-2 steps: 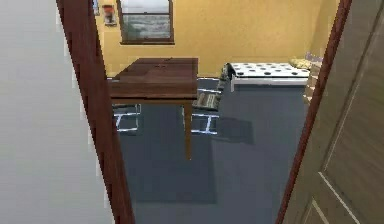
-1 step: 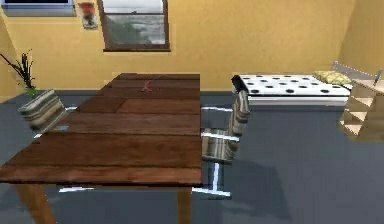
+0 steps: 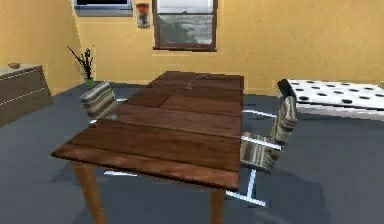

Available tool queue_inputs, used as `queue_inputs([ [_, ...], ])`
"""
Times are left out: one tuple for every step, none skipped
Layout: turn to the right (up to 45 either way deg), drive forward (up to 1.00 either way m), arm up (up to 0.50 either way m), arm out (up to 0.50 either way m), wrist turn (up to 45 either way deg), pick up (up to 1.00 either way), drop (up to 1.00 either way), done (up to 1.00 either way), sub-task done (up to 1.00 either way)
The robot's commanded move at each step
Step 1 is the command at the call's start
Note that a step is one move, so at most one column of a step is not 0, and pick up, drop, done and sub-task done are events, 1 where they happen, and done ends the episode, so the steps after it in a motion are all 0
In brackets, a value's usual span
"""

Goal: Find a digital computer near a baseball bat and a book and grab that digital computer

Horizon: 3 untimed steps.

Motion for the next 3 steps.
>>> queue_inputs([
  [0.0, 0.05, 0.0, 0.0, 0.0, 0.0, 0.0, 0.0, 0.0],
  [45.0, 0.0, 0.0, 0.0, 0.0, 0.0, 0.0, 0.0, 0.0],
  [21.0, 0.0, 0.0, 0.0, 0.0, 0.0, 0.0, 0.0, 0.0],
])
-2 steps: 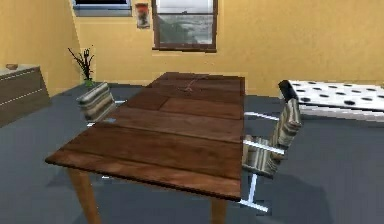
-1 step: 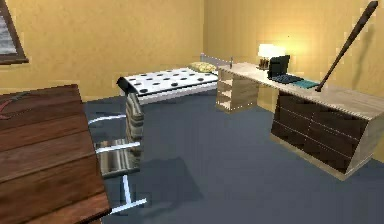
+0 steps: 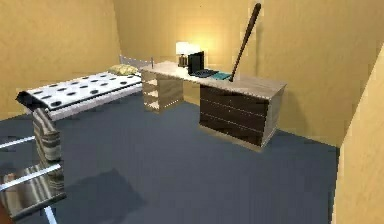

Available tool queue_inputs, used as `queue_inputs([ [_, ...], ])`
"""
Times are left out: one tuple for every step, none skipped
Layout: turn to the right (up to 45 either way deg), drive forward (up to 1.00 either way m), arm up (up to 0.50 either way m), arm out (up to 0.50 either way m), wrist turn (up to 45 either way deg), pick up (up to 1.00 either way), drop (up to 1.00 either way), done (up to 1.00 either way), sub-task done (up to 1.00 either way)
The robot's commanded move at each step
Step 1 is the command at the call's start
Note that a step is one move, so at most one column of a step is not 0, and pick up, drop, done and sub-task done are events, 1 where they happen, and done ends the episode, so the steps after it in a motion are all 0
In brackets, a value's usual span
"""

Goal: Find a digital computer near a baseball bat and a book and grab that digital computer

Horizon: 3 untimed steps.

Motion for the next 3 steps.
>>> queue_inputs([
  [0.0, 0.55, 0.0, 0.0, 0.0, 0.0, 0.0, 0.0, 0.0],
  [36.0, 0.0, 0.0, 0.0, 0.0, 0.0, 0.0, 0.0, 0.0],
  [0.0, 1.0, 0.0, 0.0, 0.0, 0.0, 0.0, 0.0, 0.0],
])
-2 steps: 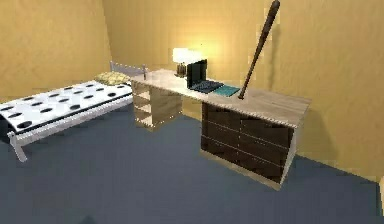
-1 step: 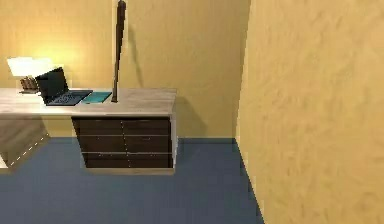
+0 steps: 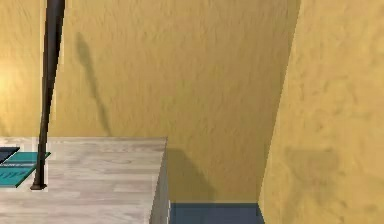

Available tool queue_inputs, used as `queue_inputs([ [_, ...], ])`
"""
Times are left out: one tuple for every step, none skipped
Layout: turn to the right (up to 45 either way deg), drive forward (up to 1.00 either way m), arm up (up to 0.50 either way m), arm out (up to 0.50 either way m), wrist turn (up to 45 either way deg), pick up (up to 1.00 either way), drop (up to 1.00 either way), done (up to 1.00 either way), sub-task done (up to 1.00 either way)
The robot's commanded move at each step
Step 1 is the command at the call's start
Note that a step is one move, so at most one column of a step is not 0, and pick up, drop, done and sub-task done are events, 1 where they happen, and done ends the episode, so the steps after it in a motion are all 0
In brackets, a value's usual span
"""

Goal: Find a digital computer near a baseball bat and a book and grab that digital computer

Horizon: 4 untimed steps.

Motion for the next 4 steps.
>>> queue_inputs([
  [0.0, 0.2, 0.0, 0.0, 0.0, 0.0, 0.0, 0.0, 0.0],
  [-45.0, 0.0, 0.0, 0.0, 0.0, 0.0, 0.0, 0.0, 0.0],
  [-45.0, 0.0, 0.0, 0.0, 0.0, 0.0, 0.0, 0.0, 0.0],
  [0.0, 0.15, 0.0, 0.0, 0.0, 0.0, 0.0, 0.0, 0.0],
])
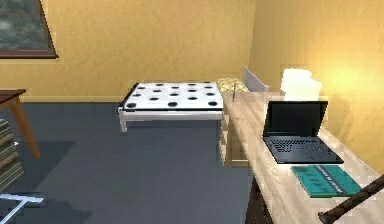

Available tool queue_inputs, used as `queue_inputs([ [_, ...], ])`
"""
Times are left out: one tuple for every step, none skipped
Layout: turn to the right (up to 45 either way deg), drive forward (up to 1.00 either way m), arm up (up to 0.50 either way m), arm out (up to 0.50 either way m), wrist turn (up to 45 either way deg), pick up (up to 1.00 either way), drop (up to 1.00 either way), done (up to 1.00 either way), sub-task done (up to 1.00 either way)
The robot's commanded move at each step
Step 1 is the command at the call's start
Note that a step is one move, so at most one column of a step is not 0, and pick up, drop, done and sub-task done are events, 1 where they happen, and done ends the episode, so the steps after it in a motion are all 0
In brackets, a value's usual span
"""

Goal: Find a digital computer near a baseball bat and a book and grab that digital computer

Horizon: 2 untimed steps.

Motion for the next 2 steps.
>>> queue_inputs([
  [0.0, 0.15, 0.0, 0.0, 0.0, 0.0, 0.0, 0.0, 0.0],
  [-45.0, 0.0, 0.0, 0.0, 0.0, 0.0, 0.0, 0.0, 0.0],
])
